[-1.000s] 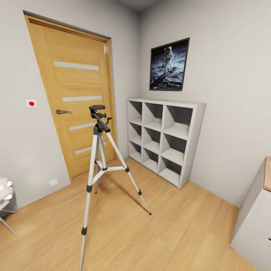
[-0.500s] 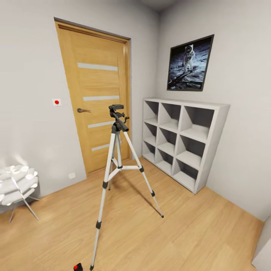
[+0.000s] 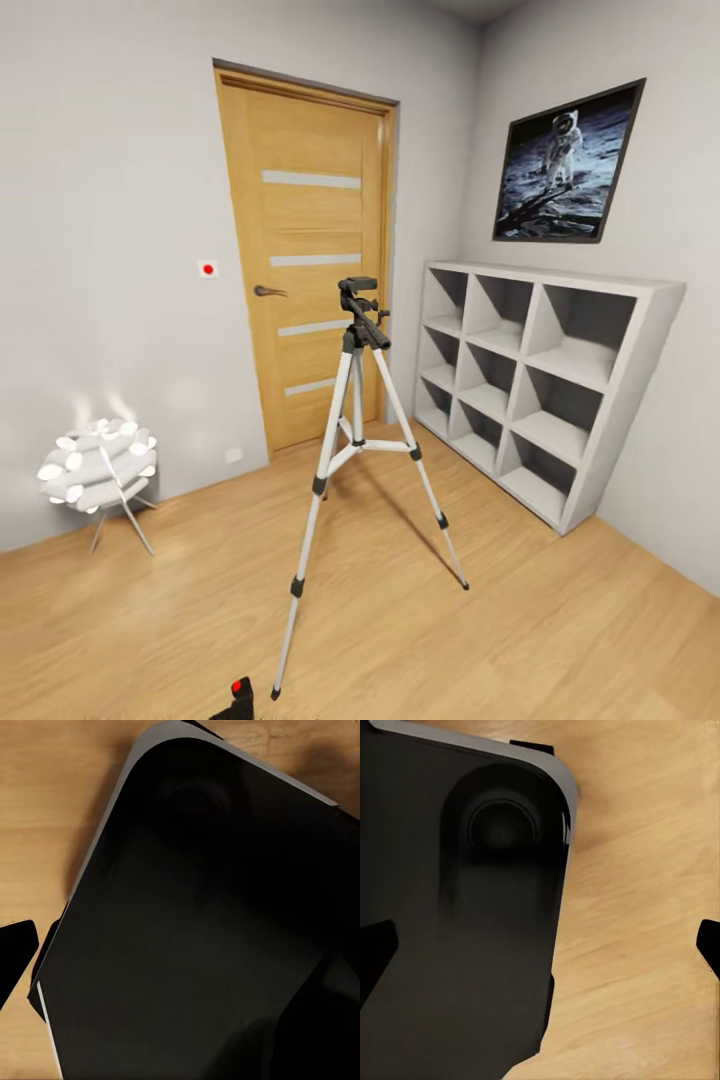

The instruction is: Attach the digital camera to the camera tripod in the bedroom.

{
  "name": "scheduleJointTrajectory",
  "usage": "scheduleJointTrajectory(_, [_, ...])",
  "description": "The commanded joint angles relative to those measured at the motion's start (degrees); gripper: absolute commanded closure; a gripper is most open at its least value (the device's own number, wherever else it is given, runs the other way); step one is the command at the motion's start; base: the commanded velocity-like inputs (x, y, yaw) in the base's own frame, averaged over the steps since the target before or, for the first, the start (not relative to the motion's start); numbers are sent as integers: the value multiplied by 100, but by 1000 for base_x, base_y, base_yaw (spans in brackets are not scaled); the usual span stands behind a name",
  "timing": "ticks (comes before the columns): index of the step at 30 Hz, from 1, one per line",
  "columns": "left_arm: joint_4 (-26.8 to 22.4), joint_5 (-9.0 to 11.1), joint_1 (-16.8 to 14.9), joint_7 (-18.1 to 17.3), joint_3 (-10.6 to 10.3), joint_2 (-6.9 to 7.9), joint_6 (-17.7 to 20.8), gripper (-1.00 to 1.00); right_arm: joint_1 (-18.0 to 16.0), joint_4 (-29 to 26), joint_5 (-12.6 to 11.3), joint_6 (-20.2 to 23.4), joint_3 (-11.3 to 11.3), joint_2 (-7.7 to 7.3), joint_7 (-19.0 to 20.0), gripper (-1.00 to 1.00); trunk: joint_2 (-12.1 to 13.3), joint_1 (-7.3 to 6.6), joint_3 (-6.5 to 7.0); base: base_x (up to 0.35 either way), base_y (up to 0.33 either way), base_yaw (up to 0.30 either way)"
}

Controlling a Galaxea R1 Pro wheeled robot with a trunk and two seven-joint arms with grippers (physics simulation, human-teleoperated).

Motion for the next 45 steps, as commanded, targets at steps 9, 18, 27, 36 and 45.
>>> scheduleJointTrajectory(9, [-8,18,0,5,4,-6,-3,-100,-1,0,51,-13,19,-2,-1,-100,-2,0,-4,0,0,271])
scheduleJointTrajectory(18, [-8,7,1,1,-3,-7,-3,-100,-1,0,46,-12,19,6,1,-100,-2,0,-4,5,0,271])
scheduleJointTrajectory(27, [-8,0,2,-3,-7,-9,-3,-100,-1,4,43,-12,19,14,1,-100,-2,0,-4,39,0,271])
scheduleJointTrajectory(36, [-5,-54,1,-4,-44,-35,0,-100,-1,8,36,-12,19,26,1,-100,-2,0,-4,30,-13,173])
scheduleJointTrajectory(45, [0,-84,0,-4,-81,-48,13,-100,-1,8,42,-12,27,18,1,-100,-2,0,-4,213,-172,15])
